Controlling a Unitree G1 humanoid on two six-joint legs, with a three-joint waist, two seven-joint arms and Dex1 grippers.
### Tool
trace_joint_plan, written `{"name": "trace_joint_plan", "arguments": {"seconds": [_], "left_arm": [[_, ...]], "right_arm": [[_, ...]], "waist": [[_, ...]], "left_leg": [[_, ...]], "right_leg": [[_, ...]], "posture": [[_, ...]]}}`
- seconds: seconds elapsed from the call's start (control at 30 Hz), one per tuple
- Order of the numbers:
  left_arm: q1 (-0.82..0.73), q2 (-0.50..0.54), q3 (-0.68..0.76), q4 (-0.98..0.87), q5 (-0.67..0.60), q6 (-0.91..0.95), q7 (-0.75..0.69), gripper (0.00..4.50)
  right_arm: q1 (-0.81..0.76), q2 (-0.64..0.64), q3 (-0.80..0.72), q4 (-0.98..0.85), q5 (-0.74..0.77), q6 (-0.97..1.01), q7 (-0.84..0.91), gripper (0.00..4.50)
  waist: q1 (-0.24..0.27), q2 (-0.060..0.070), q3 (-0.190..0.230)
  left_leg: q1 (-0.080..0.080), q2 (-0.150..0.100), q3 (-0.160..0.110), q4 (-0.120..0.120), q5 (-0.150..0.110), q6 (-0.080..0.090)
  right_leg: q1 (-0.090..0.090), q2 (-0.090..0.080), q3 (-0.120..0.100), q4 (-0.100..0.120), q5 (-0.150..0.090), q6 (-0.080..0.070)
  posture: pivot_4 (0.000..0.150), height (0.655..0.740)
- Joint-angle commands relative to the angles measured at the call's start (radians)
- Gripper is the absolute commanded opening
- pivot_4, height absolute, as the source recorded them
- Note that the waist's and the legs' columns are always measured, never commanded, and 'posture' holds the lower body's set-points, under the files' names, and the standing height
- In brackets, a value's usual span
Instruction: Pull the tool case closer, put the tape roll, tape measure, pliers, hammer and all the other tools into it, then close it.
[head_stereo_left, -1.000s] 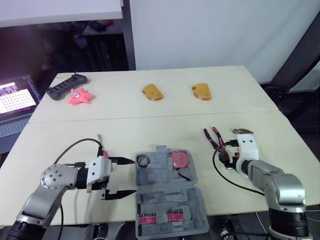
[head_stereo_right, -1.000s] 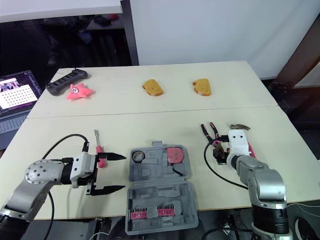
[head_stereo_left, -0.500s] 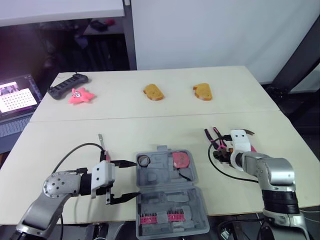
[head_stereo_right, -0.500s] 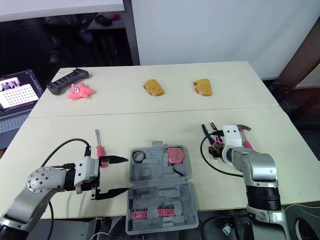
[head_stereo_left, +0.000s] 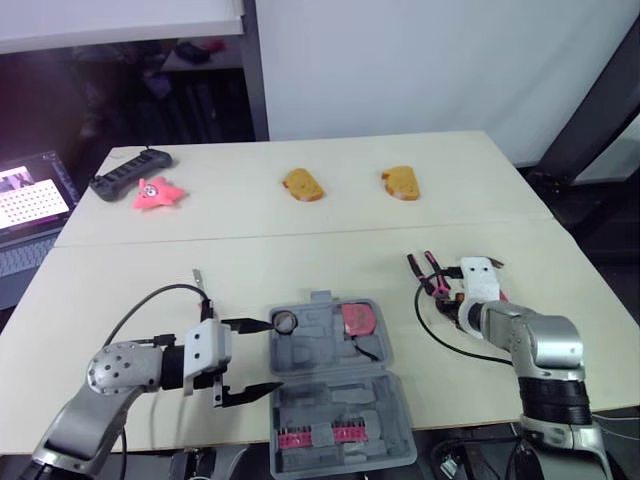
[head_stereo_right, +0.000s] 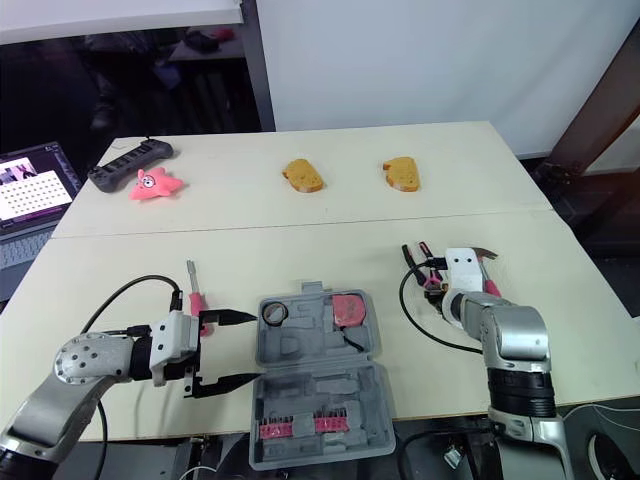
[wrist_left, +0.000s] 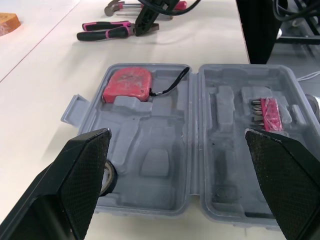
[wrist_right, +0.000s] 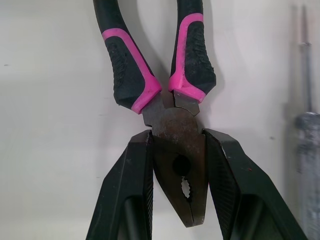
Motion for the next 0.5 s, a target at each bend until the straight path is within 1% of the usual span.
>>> {"name": "trace_joint_plan", "arguments": {"seconds": [0.03,0.17,0.27,0.37,0.5], "left_arm": [[-0.022,0.008,0.013,0.000,-0.006,-0.004,0.001,4.50],[-0.046,0.008,0.031,0.031,-0.015,0.004,0.004,4.50],[-0.070,0.020,0.070,0.074,-0.032,0.019,0.004,4.50],[-0.076,0.043,0.103,0.122,-0.037,0.016,-0.012,4.50],[-0.077,0.072,0.128,0.189,-0.031,-0.010,-0.047,4.50]], "right_arm": [[0.037,-0.026,0.042,-0.121,0.011,-0.077,0.054,1.00],[0.080,-0.054,0.059,-0.246,0.021,-0.107,0.095,1.00],[0.086,-0.172,0.121,-0.438,0.058,-0.094,0.197,1.00],[0.022,-0.269,0.168,-0.549,0.138,-0.032,0.297,1.00],[-0.082,-0.422,0.308,-0.639,0.234,0.076,0.435,1.00]], "waist": [[0.002,0.001,0.001],[0.004,0.005,0.003],[0.006,0.007,0.006],[-0.001,0.007,0.007],[0.003,0.006,0.007]], "left_leg": [[0.000,0.000,0.000,0.000,0.000,0.000],[-0.001,0.000,0.000,0.000,0.000,0.000],[-0.001,0.000,0.000,0.000,0.000,0.000],[-0.001,0.000,0.000,0.000,0.000,0.000],[-0.001,0.001,-0.001,0.000,0.000,0.000]], "right_leg": [[0.000,0.000,0.000,0.000,0.000,0.000],[0.000,-0.001,0.000,0.000,0.000,0.000],[0.000,-0.001,0.000,0.000,0.000,0.000],[-0.001,0.000,0.000,0.000,0.000,0.000],[-0.001,0.001,-0.001,0.000,0.000,0.000]], "posture": [[0.150,0.7400],[0.150,0.7400],[0.150,0.7400],[0.150,0.7400],[0.150,0.7400]]}}
